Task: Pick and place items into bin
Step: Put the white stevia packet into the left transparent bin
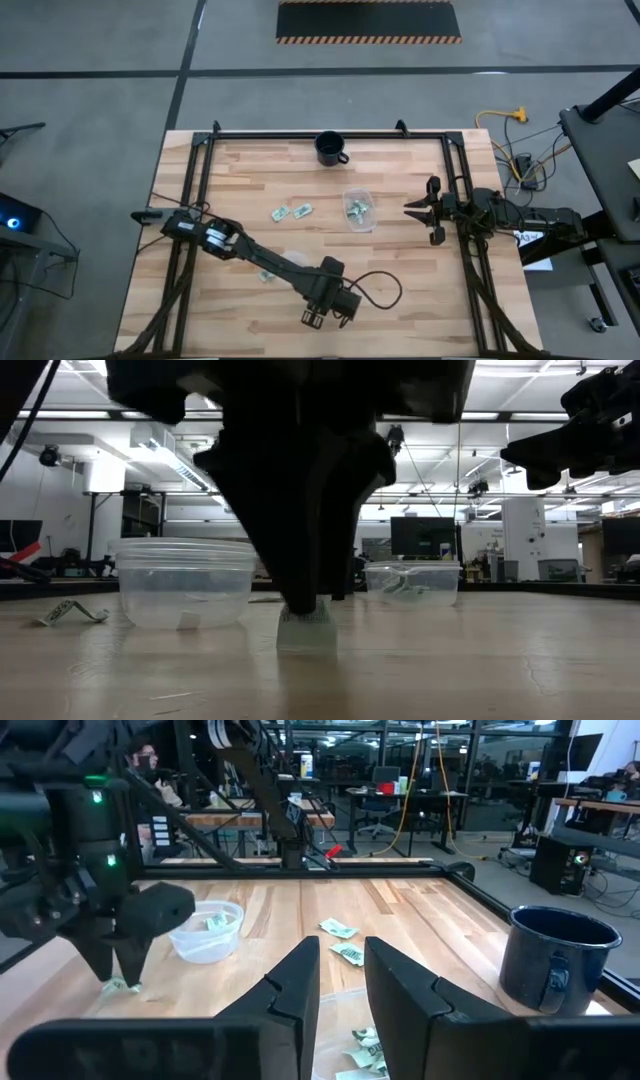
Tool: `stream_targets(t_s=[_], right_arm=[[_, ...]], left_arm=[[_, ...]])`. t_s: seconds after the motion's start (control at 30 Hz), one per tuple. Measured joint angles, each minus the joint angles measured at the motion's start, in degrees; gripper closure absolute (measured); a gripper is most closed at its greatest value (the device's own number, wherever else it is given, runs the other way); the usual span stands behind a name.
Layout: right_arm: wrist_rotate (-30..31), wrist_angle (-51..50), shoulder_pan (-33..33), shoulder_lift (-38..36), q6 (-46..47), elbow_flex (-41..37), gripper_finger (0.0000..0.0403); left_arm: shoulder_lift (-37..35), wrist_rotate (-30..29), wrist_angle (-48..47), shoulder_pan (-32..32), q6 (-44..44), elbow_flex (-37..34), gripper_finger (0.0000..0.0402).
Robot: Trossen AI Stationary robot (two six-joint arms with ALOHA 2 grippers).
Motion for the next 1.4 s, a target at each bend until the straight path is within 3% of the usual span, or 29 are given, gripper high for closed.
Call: stream_targets(t_s=[0.37,0.77,1.1,1.23,1.4], right_arm=[[0.0,0.01,0.0,0.02,-0.08,0.0,0.033],[0.01,-0.01,-0.02,0.0,-0.09,0.0,0.033],[0.01,0.01,0.0,0.0,-0.05,0.0,0.033],[0.01,-0.01,0.0,0.0,-0.05,0.0,0.033],[-0.01,-0.01,0.0,0.0,-0.02,0.0,0.033]], left_arm=[[0.04,2.29,2.69,0.09,-1.66,-3.02,0.0241],[0.04,6.15,2.71,0.08,-2.95,-3.04,0.0388],[0.04,6.48,1.14,-0.01,-3.94,-3.04,0.0396],[0.04,1.18,-4.02,-0.78,-5.49,-2.88,0.0398],[0.04,-0.41,-5.96,-2.22,-6.72,-2.55,0.0398]])
